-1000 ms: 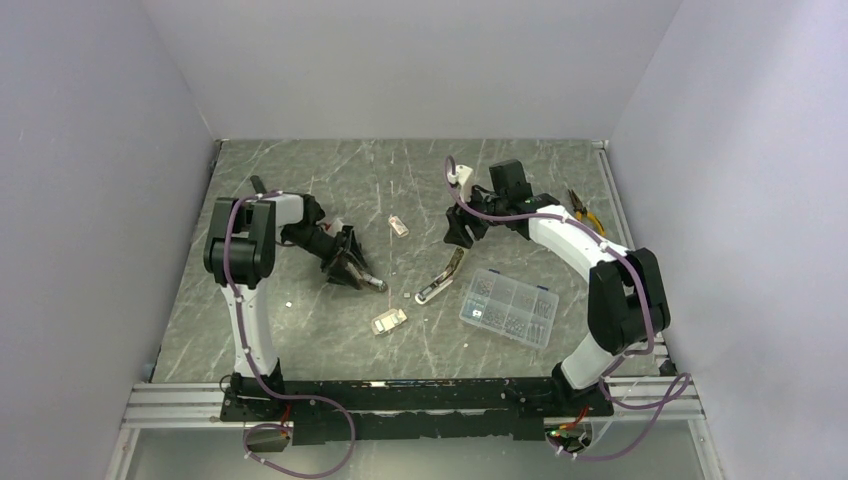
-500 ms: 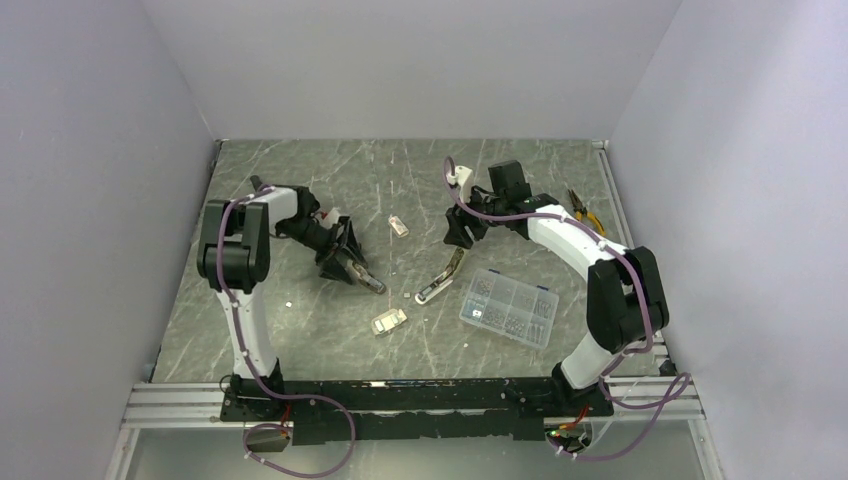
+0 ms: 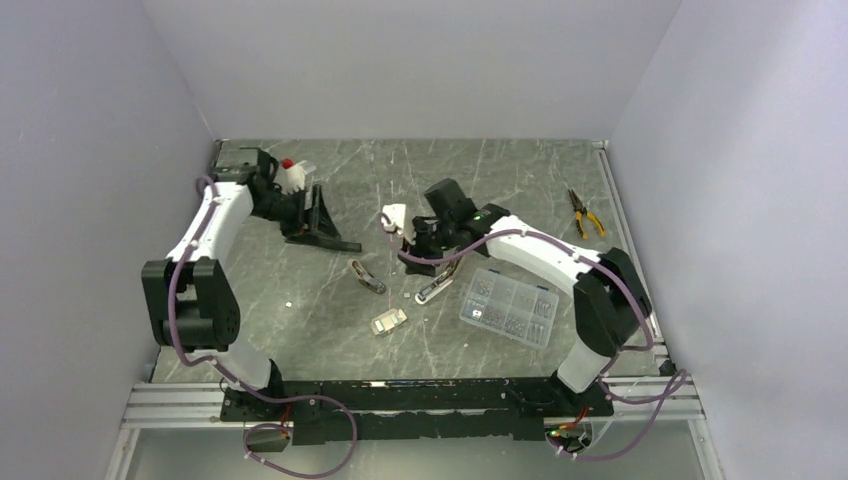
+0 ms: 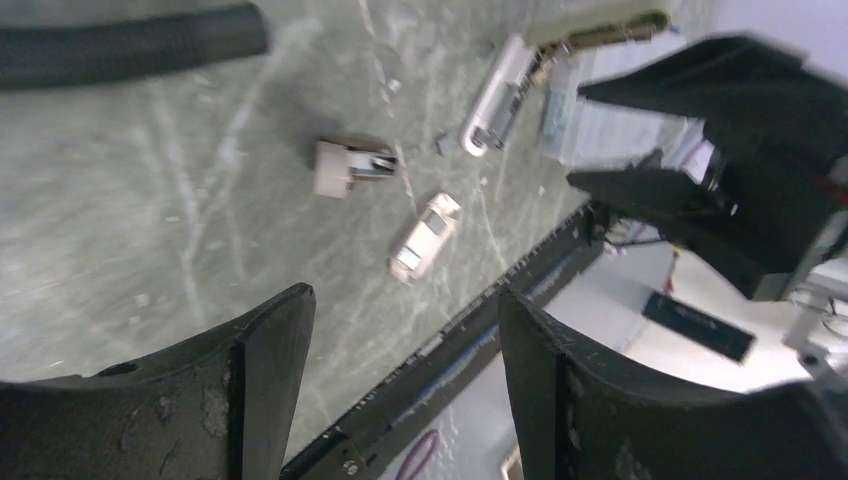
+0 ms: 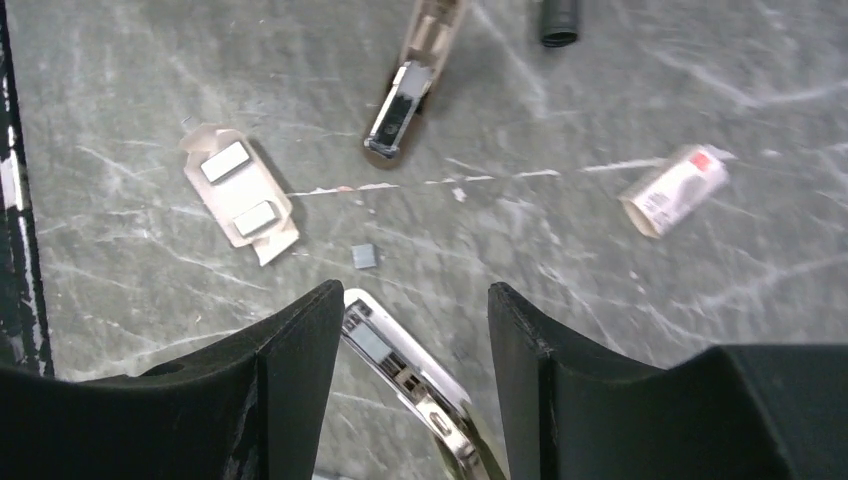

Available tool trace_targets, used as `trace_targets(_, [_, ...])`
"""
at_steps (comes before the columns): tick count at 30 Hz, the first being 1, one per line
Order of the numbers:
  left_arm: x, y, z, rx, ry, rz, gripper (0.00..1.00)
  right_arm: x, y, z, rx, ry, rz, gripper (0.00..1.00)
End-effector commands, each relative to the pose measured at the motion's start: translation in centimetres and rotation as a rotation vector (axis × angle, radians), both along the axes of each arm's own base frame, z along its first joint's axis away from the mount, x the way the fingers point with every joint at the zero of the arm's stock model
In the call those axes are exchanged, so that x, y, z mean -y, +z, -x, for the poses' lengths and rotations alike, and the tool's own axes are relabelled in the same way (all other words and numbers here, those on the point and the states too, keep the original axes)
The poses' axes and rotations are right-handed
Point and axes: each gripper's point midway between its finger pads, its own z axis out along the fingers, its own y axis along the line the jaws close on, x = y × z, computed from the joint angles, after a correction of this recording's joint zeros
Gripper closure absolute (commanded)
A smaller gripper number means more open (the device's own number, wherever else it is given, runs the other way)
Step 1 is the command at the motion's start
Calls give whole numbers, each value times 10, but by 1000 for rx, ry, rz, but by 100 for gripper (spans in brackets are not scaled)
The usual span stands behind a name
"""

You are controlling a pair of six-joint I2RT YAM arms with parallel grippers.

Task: Load the staples into the stapler
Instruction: Pick up the staple from the center of the board.

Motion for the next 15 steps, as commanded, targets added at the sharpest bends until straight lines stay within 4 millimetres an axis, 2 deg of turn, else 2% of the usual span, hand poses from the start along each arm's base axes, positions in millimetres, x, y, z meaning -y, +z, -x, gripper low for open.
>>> trace_targets(1, [-41,10,-18,145,90,-79,28,-9,-24,6,1,86,87,42])
trace_targets(8, [-64,4,-29,167,143,-82,29,-28,-73,29,-56,168,193,41])
trace_targets(11, [-67,1,-31,163,148,-59,29,-30,-87,30,-64,169,227,41])
trace_targets(15, [-68,-2,-32,167,148,-46,29,-29,-94,29,-68,165,251,41])
